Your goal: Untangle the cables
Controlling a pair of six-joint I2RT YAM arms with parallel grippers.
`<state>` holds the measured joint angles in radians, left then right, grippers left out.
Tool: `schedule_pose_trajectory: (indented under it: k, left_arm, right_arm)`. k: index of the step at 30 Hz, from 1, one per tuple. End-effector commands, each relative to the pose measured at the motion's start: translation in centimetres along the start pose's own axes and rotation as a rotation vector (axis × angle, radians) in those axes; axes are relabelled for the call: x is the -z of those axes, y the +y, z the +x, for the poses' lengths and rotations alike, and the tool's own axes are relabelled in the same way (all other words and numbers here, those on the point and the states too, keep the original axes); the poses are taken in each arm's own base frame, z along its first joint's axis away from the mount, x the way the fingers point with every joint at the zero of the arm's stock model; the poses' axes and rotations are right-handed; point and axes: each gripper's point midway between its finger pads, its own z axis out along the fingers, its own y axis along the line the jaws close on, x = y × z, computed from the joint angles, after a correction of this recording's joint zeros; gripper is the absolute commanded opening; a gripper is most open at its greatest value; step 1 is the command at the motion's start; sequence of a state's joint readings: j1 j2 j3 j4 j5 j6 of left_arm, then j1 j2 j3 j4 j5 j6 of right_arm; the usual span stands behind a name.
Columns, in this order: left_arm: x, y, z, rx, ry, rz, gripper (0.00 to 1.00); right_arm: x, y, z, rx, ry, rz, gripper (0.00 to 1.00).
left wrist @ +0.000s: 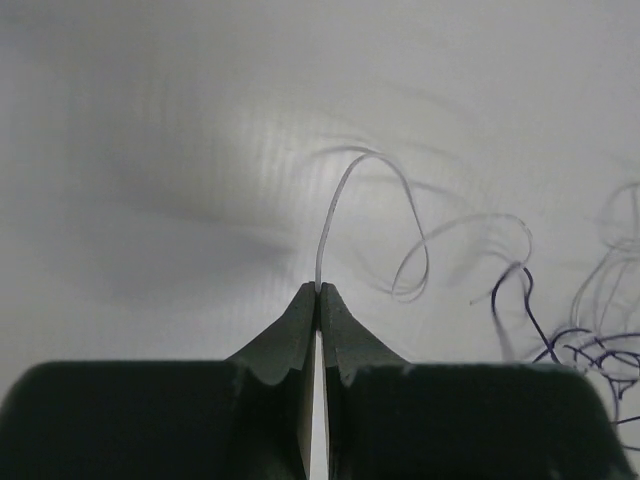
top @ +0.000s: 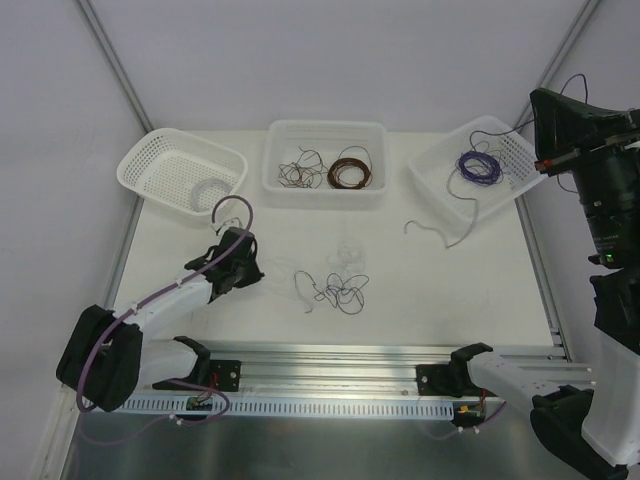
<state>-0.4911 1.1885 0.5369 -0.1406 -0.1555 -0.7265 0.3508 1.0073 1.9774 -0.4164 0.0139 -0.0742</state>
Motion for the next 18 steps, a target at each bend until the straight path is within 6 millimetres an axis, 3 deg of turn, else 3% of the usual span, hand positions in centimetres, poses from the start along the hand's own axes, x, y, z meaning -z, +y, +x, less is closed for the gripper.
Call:
schedule_pose_trajectory:
  k: [1,4,6,9,10,14,17,18]
  left_arm:
    - [1.3,4.0,-1.6,0.075,-0.043,-0.143,0.00]
    - [2.0,5.4,-2.7,0.129,-0.079,-0.154,0.00]
    - [2.6,4.6,-3.1,0.124,-0.087,-0.104,0.00]
    - [3.4,2.4,-3.6,0.100,-0.068,-0.004,0.02]
    - [3.8,1.5,-4.2,0.084,-0.068,0.027,0.06]
    - [5.3,-1.3,-5.1,-0.001,-0.053,0.158,0.27]
    - [7.0,-2.5,-6.2,-0.047,-0.091,0.219,0.54]
    - [7.4,-2.4,-6.2,-0.072,-0.094,0.223,0.68]
  right_arm:
    - [-0.4,-1.3,-2.0,0.058,-0.081,0.069,0.01]
    - [-0.7,-2.4,0.3,0.074,-0.016,0.112,0.01]
    - [-1.2,-3.4,3.4,0.090,0.058,0.139,0.01]
    - [-1.4,-5.2,6.1,0.137,0.118,0.213,0.01]
    - [-1.7,-6.0,7.7,0.153,0.157,0.238,0.01]
    - [-2.9,-8.3,10.1,0.217,0.202,0.316,0.01]
    - [-4.5,-9.4,11.2,0.247,0.222,0.338,0.01]
    - [-5.0,-9.5,11.4,0.251,0.227,0.340,0.01]
